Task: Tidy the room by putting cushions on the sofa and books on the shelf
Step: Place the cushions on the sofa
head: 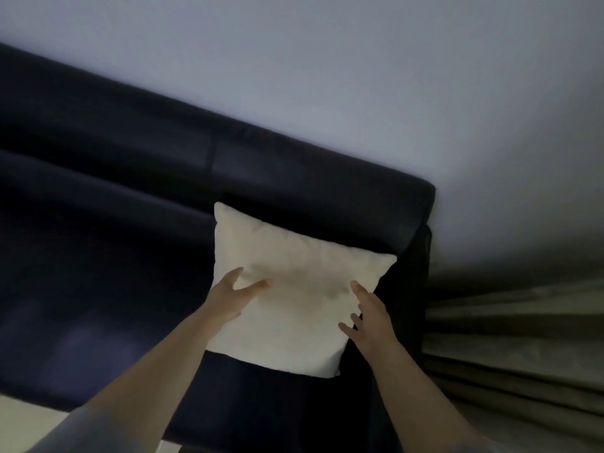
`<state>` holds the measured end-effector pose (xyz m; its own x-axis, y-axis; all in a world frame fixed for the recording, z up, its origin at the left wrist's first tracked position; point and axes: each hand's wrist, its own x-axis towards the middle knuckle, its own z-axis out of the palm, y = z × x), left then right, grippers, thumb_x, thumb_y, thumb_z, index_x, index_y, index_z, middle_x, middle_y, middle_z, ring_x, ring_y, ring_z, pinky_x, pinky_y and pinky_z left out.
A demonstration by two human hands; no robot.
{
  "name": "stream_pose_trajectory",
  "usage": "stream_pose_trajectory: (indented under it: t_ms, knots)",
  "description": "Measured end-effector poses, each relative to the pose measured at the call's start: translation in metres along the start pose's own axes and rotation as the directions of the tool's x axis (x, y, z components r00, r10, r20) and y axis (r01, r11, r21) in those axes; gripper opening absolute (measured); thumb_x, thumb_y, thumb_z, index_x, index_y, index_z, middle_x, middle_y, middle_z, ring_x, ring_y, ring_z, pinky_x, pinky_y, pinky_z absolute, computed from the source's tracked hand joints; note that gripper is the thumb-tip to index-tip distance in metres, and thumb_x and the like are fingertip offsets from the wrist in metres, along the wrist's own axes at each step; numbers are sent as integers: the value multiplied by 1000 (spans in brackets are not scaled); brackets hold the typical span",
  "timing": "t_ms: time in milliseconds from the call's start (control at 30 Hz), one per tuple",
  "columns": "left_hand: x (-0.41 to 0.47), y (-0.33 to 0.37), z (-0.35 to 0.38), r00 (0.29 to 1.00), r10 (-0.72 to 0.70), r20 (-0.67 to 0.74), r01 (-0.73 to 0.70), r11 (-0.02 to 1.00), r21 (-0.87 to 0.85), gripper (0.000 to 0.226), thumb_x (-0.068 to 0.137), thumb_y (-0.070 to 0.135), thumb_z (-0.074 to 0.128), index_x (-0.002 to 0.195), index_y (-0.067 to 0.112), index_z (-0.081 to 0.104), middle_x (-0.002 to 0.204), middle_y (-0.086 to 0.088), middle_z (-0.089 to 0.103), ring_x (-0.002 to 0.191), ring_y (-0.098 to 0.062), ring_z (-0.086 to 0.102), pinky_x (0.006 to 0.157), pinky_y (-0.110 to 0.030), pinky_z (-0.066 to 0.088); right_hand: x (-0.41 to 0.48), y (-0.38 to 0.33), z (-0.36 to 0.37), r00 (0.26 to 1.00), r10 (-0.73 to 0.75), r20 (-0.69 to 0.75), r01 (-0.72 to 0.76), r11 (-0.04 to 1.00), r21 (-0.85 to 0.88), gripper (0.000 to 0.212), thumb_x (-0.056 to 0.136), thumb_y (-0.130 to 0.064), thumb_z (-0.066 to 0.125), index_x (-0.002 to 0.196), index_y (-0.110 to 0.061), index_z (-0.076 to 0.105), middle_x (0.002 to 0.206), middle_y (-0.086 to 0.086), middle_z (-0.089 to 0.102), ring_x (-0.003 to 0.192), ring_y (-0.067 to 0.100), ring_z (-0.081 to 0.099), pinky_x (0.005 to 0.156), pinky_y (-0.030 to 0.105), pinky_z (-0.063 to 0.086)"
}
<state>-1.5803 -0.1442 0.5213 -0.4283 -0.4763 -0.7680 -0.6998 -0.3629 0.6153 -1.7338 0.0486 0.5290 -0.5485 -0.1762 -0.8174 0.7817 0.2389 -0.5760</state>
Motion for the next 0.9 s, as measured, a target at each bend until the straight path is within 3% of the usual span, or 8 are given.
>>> stream_pose_trajectory:
  t_ms: [233, 333, 400, 467, 567, 700, 800, 900]
  knots:
    - [14, 2, 7, 999, 42, 16, -43, 994, 96, 94, 67, 67, 69, 145, 32, 31, 150, 5, 34, 131, -20, 42, 104, -42, 43, 7, 3, 13, 999, -18, 50, 24, 993, -116, 86, 82, -40, 73, 151, -30, 22, 151, 5, 33, 136, 27, 35, 106, 47, 41]
    - [16, 5, 7, 993, 113, -24, -109, 985, 137, 84, 74, 57, 70, 144, 28, 34, 148, 4, 38, 129, -19, 44, 105, -39, 42, 8, 2, 15, 988, -144, 63, 156, 934, -320, 82, 83, -40, 71, 150, -28, 26, 152, 2, 32, 133, 23, 38, 109, 41, 38]
    - [18, 12, 7, 972, 232, -29, -217, 942, 256, 77, 79, 47, 70, 144, 25, 35, 147, 4, 40, 128, -19, 45, 102, -31, 40, 13, -3, 18, 964, -240, 116, 265, 829, -492, 79, 85, -38, 70, 150, -27, 27, 152, -1, 32, 136, 20, 36, 110, 34, 33]
    - [21, 24, 6, 925, 379, 10, -348, 838, 420, 72, 83, 37, 69, 145, 22, 35, 147, 4, 38, 131, -16, 41, 102, -25, 36, 23, -13, 22, 922, -339, 189, 372, 639, -674, 78, 87, -36, 69, 151, -22, 27, 153, 0, 30, 139, 18, 31, 112, 31, 29]
    - [36, 44, 4, 827, 539, 160, -480, 530, 699, 71, 87, 30, 64, 148, 21, 30, 153, 4, 29, 140, -15, 27, 111, -25, 25, 47, -29, 31, 841, -434, 323, 467, 283, -838, 78, 87, -35, 68, 150, -16, 27, 155, 5, 28, 142, 21, 26, 116, 33, 25]
    - [77, 68, 9, 813, 492, 311, -431, 151, 890, 76, 87, 34, 62, 150, 19, 21, 157, -1, 21, 144, -23, 18, 116, -37, 22, 80, -55, 50, 832, -380, 404, 405, -80, -911, 85, 82, -45, 70, 150, -18, 26, 155, 6, 27, 144, 24, 20, 115, 48, 24]
    - [103, 72, 16, 863, 388, 324, -347, -10, 938, 95, 79, 44, 68, 151, 19, 12, 158, -3, 14, 146, -28, 10, 116, -45, 14, 95, -65, 60, 877, -283, 389, 333, -224, -916, 98, 76, -54, 71, 151, -18, 20, 153, 5, 30, 143, 24, 22, 114, 56, 19]
    - [116, 71, 21, 913, 296, 281, -282, -42, 959, 116, 63, 56, 76, 150, 17, 10, 151, -4, 21, 142, -29, 16, 115, -56, 6, 104, -60, 65, 920, -176, 350, 304, -241, -921, 112, 69, -60, 73, 152, -16, 13, 152, 6, 32, 141, 25, 28, 114, 58, 17]
